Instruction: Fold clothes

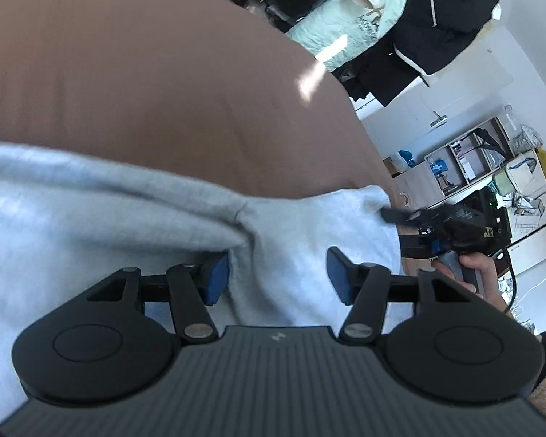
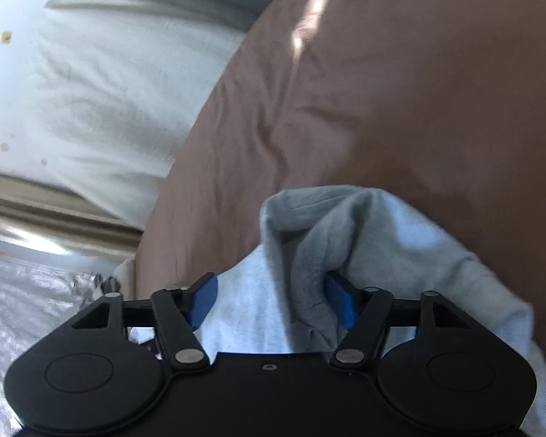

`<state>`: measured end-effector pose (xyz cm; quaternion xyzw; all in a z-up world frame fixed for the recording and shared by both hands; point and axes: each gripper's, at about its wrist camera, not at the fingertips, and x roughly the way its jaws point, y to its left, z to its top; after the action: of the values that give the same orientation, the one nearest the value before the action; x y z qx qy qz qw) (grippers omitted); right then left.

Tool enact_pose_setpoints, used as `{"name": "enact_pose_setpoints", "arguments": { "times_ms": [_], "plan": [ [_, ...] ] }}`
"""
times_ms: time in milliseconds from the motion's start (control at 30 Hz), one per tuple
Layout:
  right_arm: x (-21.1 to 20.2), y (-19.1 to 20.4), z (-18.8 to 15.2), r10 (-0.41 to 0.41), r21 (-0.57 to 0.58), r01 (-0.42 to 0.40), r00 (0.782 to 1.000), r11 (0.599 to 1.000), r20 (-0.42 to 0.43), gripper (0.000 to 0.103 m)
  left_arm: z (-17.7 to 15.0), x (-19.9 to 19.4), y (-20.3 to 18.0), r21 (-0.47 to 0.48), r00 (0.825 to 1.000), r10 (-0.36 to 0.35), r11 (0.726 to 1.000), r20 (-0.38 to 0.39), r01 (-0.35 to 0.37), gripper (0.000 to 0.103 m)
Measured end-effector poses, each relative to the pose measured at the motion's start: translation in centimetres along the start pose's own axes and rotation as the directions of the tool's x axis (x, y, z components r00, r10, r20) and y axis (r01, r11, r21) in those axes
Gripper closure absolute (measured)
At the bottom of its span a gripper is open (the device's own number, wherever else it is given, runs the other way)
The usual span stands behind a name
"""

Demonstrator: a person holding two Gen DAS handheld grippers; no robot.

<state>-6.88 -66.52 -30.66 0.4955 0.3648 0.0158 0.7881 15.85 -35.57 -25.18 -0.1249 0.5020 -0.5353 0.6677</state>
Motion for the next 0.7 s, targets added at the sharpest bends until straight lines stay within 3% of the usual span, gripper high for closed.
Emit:
{"name": "enact_pose_setpoints", "arguments": {
  "times_ms": [33,67,133,200,333,433,567,633,667,700],
  "plan": [
    [0.1,0.4,0.0,-0.022,-0.033,0.022,1.0,0.999,0.004,0.095,0.2,0.2,-0.4,0.025,1.0,0.017,1.0,0.006,-0.017,0.095],
    [0.0,1.0,0.0,-0.049,-0.074,0.052,0.998,0.996,0.035,0.094,0.4,0.5,-0.8,0.062,0.999,0.037,0.997,0.02,-0.038,0.097],
    [-0.6,2.5,0.4,-0.038,-0.161,0.063,0.988,0.985,0.151,0.094,0.9,0.2,-1.1,0.088,0.994,0.055,0.994,0.09,-0.063,0.097],
    [-0.7,3.2,1.3,-0.003,-0.184,0.039,0.982,0.982,0.191,0.095,1.7,0.2,-0.5,0.033,0.989,0.065,0.997,0.129,-0.07,0.097],
    [1.6,2.8,3.1,-0.093,-0.202,0.12,0.986,0.972,0.136,0.095,2.3,2.0,1.2,-0.067,0.989,0.098,0.994,0.111,-0.091,0.094],
    [3.1,1.2,3.9,-0.104,-0.142,0.12,0.988,0.983,0.117,0.095,2.3,2.4,1.2,-0.084,0.986,0.118,0.99,0.119,-0.109,0.094],
    [2.4,-0.6,4.2,-0.071,0.015,0.07,0.992,0.997,0.107,0.097,2.2,0.9,-0.6,0.014,0.974,0.194,0.98,0.113,-0.197,0.088],
    [0.7,0.6,3.3,-0.093,0.046,0.086,0.98,0.995,0.174,0.088,1.8,-0.7,-2.2,0.081,0.941,0.3,0.946,0.154,-0.315,0.077],
    [-0.1,2.1,2.5,-0.141,0.0,0.145,0.964,0.989,0.224,0.079,1.4,-1.5,-3.1,0.108,0.911,0.363,0.915,0.196,-0.388,0.074],
    [-0.9,3.9,1.6,-0.207,-0.069,0.235,0.939,0.97,0.276,0.07,0.8,-2.3,-4.2,0.131,0.861,0.433,0.869,0.267,-0.478,0.073]
  ]
}}
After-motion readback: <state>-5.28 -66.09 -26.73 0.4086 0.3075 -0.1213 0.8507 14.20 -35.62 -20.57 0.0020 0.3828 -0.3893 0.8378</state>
